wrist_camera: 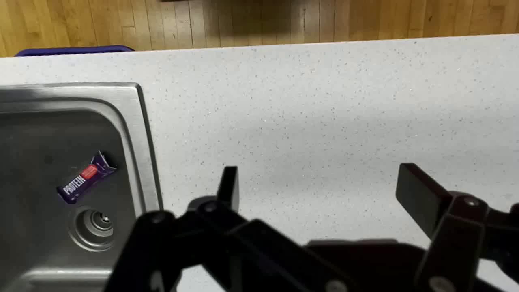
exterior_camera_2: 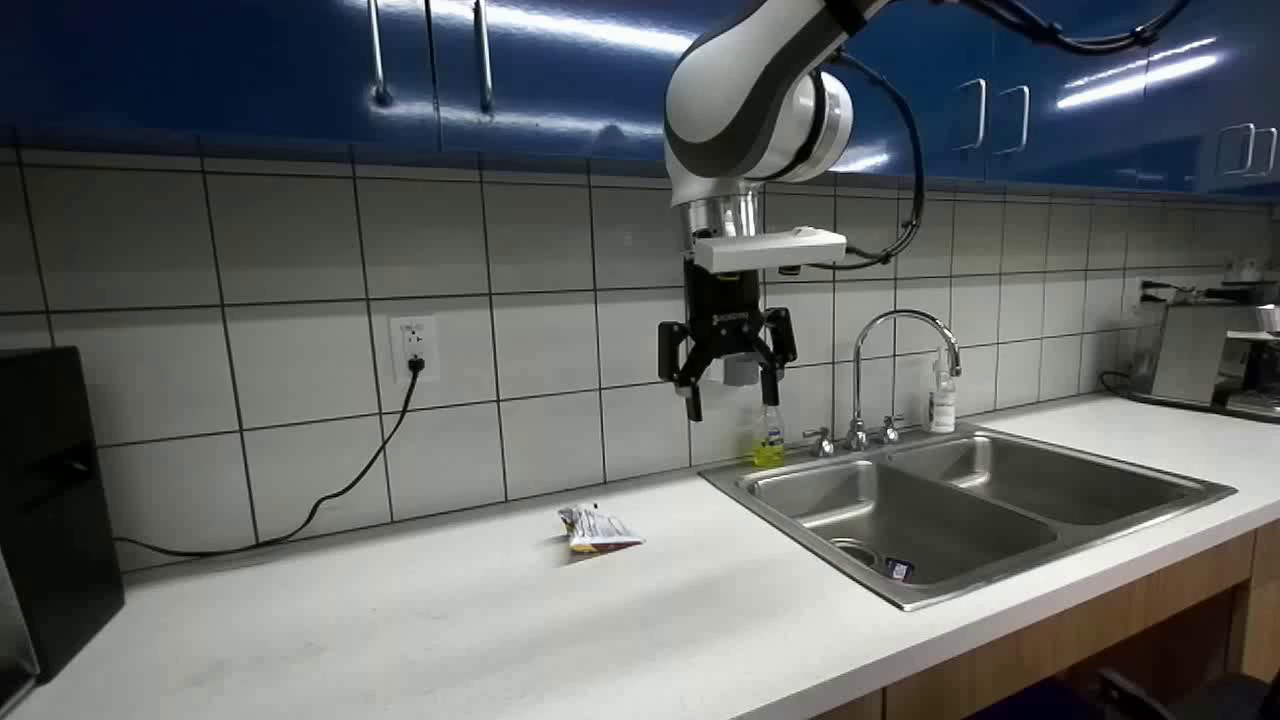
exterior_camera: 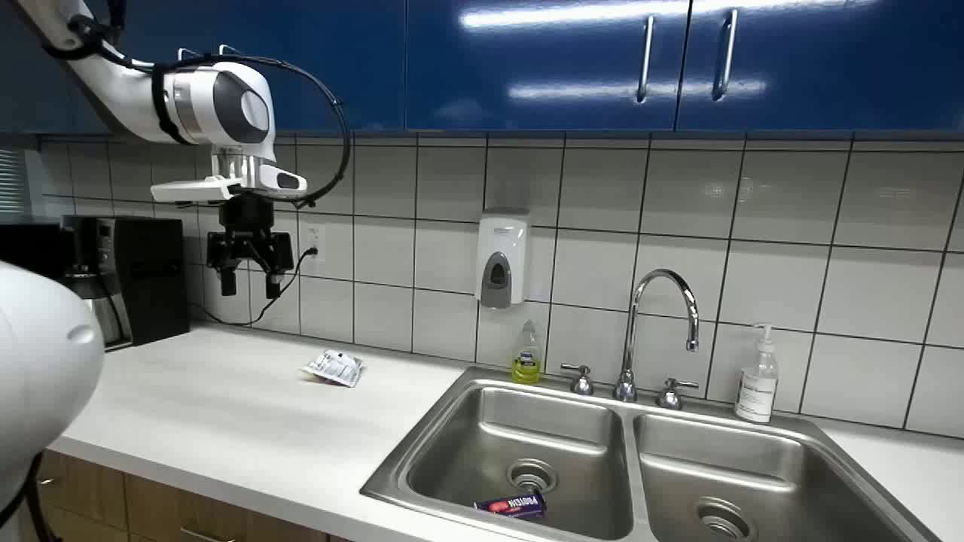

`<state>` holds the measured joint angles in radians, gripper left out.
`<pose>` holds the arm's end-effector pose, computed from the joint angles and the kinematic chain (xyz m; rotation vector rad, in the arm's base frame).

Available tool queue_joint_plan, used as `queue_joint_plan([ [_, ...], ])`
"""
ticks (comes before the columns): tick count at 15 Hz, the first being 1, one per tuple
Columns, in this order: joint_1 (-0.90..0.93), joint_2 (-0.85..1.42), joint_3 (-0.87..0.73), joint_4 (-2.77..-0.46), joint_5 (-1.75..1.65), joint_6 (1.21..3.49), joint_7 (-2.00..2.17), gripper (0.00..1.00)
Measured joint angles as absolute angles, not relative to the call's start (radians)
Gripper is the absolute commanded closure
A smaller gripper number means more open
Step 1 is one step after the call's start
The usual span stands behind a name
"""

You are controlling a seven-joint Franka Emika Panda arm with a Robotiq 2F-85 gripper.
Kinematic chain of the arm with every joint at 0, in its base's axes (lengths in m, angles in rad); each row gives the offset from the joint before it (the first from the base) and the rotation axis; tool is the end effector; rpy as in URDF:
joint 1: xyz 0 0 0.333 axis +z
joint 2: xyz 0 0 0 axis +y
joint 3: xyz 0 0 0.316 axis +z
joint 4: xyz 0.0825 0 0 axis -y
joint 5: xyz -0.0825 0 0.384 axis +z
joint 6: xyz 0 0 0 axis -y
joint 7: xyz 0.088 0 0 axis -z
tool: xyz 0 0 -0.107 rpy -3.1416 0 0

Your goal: Remove the snack packet from the sink

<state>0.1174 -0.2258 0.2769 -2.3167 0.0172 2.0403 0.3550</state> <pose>0.4300 0.1827 0.4248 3.0766 0.0347 -0.0584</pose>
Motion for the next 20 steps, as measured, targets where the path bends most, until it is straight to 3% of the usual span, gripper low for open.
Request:
queue_joint_plan([
  [7, 0.121, -0.221, 0.248, -2.322, 0.013, 2.040, 0.330, 0.00],
  [20, 0.020, -0.294, 0.042, -2.458, 0.013, 2.136, 0.330, 0.00],
])
